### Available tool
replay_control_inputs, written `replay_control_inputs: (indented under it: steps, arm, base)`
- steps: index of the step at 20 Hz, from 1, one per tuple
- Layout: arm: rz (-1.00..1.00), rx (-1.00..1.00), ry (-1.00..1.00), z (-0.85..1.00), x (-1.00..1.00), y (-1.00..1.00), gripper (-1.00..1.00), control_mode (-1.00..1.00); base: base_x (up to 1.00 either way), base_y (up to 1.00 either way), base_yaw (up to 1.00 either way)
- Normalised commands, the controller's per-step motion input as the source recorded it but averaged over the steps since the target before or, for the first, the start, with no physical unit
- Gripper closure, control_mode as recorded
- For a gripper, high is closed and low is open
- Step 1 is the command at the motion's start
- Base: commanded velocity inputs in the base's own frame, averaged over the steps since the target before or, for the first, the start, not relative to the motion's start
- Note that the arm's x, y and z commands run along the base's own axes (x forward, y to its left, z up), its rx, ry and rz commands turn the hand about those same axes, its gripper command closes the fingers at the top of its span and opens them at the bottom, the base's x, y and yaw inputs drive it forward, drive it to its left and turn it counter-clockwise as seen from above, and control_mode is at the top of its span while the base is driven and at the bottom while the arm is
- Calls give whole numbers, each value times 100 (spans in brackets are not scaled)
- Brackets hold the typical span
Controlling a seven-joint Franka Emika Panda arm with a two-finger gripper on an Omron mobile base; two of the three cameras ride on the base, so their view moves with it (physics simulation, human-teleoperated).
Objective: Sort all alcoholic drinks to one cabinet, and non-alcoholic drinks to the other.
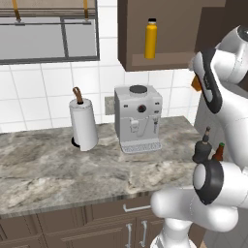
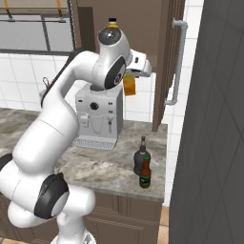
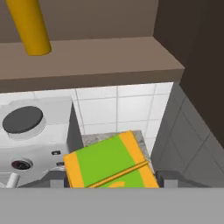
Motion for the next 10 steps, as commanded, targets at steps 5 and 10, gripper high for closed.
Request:
replay_control_inputs:
  steps: [5, 10]
  arm:
    - [-3, 0, -6, 38, 0, 5, 100, -100]
    - [-2, 0, -11, 20, 0, 6, 100, -100]
  base:
    - [0, 0, 0]
    - [0, 0, 0]
